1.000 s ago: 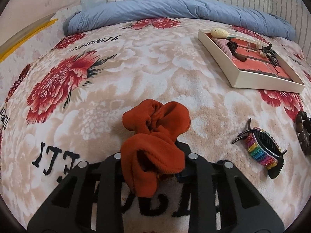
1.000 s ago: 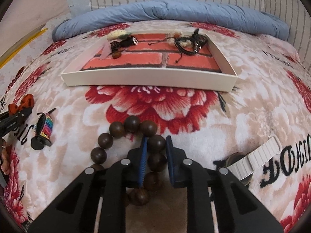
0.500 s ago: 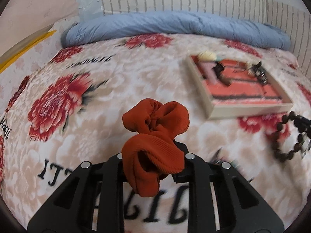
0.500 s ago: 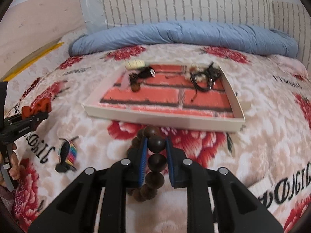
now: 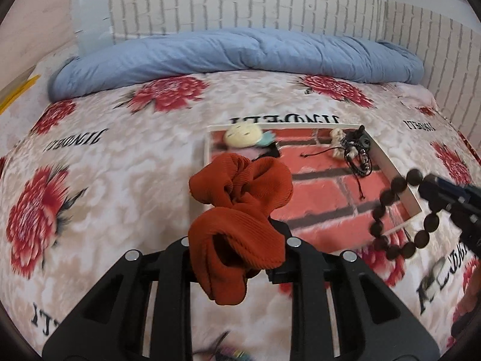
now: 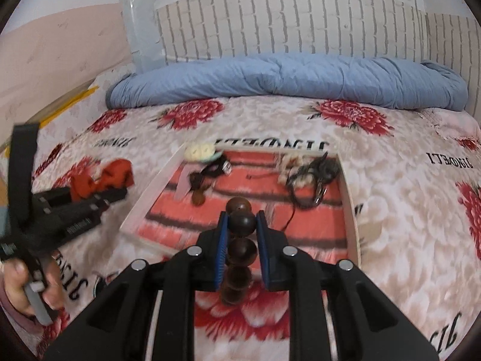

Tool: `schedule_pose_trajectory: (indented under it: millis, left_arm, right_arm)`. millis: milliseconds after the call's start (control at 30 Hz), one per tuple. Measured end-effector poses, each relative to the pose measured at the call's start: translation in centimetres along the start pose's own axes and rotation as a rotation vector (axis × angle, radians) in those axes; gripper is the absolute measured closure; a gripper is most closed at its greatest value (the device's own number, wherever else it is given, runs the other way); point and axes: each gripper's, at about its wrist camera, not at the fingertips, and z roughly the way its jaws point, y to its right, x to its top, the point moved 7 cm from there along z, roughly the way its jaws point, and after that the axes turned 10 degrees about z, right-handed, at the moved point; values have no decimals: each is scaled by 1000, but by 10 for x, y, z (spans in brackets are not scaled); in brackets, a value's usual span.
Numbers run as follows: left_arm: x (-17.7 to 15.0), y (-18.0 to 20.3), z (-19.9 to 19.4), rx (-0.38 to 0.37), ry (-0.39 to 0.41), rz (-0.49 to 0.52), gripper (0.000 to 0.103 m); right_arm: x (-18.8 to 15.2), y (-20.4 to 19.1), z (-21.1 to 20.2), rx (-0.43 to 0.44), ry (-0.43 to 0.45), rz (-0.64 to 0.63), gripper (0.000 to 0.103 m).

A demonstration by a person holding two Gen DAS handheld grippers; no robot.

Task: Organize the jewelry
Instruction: 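Carry the orange scrunchie with the left tool while the right tool carries the bead bracelet to the tray, then open the left tool over the tray while the right tool releases the bead bracelet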

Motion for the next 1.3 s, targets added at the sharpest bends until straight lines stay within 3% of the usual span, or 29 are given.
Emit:
schedule_pose_trajectory:
  millis: [167, 633, 900, 1300]
  left_arm:
    - [20, 16, 36, -12, -27, 10, 81]
    - [16, 20, 114, -59, -152, -34, 80]
    - [22, 23, 128, -68, -172, -15, 76]
    - [29, 26, 145, 2, -170, 58, 66]
  right_arm:
    - [23, 18, 31, -31, -19, 2, 84]
    - [15, 99, 108, -182, -109, 114, 84]
    - [12, 105, 141, -238, -155, 121, 84]
    - [14, 104, 154, -274, -184, 91, 83]
